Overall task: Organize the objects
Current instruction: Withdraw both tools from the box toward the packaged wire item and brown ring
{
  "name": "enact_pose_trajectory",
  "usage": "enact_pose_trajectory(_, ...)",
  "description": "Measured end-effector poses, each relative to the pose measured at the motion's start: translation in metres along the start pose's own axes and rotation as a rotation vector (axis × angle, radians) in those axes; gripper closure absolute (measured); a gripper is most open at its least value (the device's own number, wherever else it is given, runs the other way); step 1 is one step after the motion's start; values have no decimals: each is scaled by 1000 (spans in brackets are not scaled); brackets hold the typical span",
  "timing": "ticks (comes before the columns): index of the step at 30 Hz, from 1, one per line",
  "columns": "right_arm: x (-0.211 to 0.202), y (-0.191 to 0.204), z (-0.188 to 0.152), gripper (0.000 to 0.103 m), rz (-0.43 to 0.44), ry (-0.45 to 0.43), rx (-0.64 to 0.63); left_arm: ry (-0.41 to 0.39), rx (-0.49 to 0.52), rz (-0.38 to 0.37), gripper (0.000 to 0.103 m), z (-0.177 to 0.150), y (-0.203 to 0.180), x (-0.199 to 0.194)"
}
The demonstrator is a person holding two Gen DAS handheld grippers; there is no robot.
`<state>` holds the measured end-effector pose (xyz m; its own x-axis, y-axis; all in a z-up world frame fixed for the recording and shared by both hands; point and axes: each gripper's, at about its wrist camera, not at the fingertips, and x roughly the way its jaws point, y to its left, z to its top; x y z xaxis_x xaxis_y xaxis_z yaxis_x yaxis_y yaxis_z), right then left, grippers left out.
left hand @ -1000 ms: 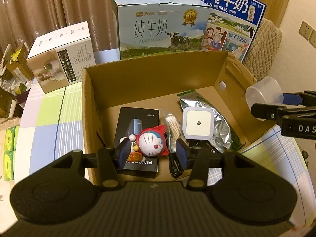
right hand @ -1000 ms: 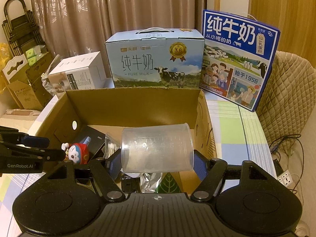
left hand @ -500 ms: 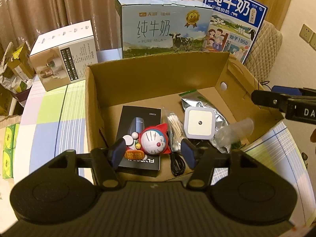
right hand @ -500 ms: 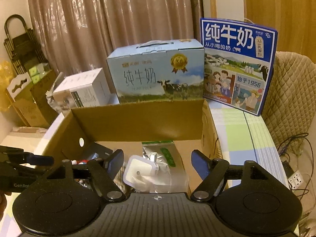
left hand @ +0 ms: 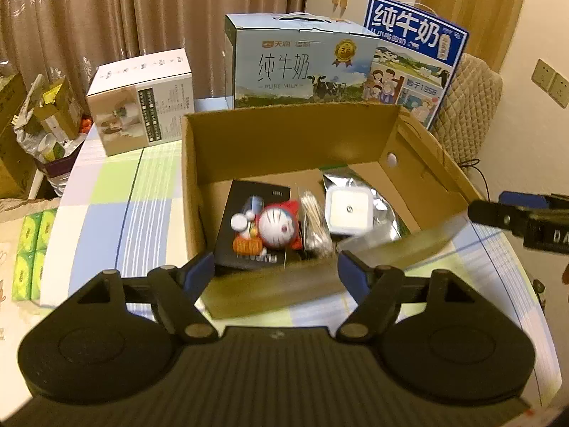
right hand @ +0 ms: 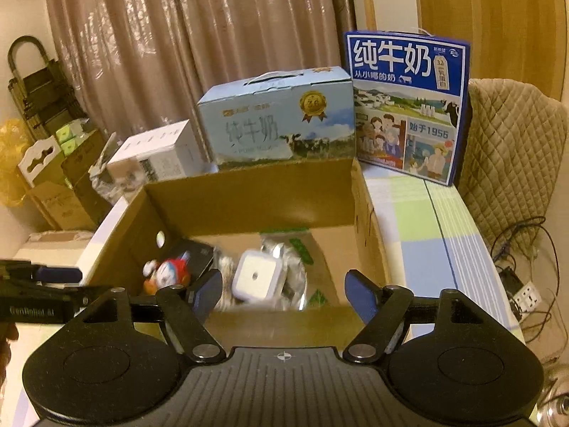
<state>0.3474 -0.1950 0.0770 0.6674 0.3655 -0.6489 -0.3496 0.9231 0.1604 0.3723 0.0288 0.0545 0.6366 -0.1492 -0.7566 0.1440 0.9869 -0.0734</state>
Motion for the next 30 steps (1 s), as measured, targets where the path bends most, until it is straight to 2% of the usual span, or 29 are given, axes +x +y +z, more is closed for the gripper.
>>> enact_pose_trajectory(12, -77, 27, -71, 30, -25, 48, 10, -24, -38, 28, 19, -71, -11, -77)
enact_pose_trajectory(19, -117, 39, -109, 30, -23, 53, 18, -59, -63, 65, 5, -114, -22, -119)
enact_pose_trajectory(30, -155, 38, -152, 30, -30, 65, 38, -45, -83, 98, 1, -162, -24, -149)
